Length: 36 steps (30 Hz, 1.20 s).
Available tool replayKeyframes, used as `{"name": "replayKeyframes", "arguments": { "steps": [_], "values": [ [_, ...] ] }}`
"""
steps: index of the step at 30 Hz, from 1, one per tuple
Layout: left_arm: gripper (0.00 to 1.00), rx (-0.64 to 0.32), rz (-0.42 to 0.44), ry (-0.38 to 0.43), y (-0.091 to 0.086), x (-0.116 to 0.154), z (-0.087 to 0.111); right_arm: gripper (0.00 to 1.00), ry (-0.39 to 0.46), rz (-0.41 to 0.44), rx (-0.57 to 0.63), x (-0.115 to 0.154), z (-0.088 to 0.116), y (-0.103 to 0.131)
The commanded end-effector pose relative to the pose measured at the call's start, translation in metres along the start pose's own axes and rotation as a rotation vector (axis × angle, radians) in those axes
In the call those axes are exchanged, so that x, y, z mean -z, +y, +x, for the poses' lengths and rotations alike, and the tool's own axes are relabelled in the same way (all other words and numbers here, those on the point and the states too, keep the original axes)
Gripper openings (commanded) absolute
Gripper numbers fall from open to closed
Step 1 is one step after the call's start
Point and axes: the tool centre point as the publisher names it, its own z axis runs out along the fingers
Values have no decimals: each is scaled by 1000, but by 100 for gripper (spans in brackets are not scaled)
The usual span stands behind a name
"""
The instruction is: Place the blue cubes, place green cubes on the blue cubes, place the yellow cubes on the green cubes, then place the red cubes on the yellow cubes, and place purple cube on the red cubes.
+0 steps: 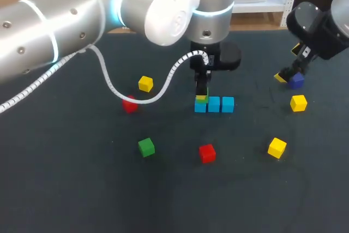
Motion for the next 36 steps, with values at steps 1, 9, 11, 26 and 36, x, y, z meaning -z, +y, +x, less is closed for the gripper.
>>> {"name": "replayKeyframes", "arguments": {
  "steps": [1,9,11,26,36],
  "values": [
    [0,1,13,12,8,-1,-5,100,-1,3,-1,0,0,0],
    [0,16,28,4,18,-2,-7,100,-1,3,-1,0,0,0],
    [0,18,26,7,19,-3,-7,100,-1,3,-1,0,0,0],
    [0,17,53,27,13,-7,-10,100,-1,3,-1,0,0,0],
    [0,11,37,36,9,-7,-5,100,-1,3,-1,0,0,0]
  ]
}}
